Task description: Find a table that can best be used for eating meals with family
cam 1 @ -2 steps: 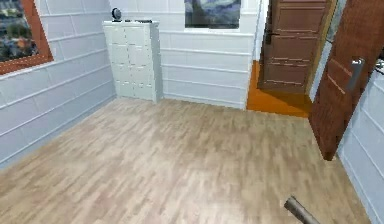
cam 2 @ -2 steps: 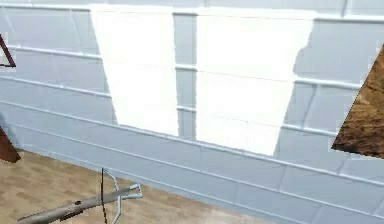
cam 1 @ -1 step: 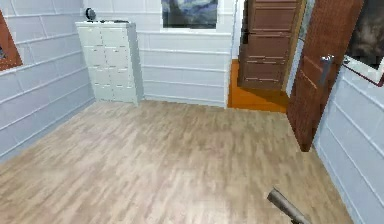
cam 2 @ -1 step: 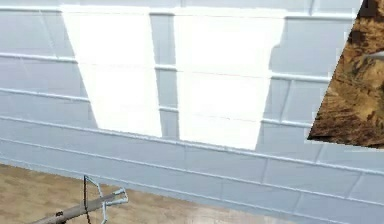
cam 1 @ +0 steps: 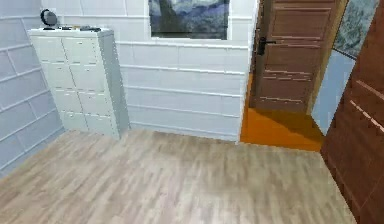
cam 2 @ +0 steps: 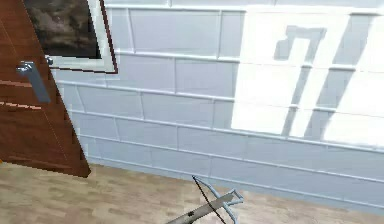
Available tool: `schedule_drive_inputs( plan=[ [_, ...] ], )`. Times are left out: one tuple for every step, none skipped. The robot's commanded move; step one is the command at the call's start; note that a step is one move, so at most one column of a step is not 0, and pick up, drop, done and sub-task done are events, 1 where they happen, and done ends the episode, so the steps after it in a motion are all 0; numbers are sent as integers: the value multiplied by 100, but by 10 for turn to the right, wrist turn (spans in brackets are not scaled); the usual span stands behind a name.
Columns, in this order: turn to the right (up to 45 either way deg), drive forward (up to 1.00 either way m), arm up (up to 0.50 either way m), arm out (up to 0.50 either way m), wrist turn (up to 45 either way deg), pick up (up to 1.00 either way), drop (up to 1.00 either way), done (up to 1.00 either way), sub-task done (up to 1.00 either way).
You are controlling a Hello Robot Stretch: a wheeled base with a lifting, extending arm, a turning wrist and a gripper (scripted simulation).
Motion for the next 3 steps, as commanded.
schedule_drive_inputs(
  plan=[
    [150,0,0,0,0,0,0,0,0],
    [0,60,0,0,0,0,0,0,0],
    [210,0,0,0,0,0,0,0,0]
  ],
)
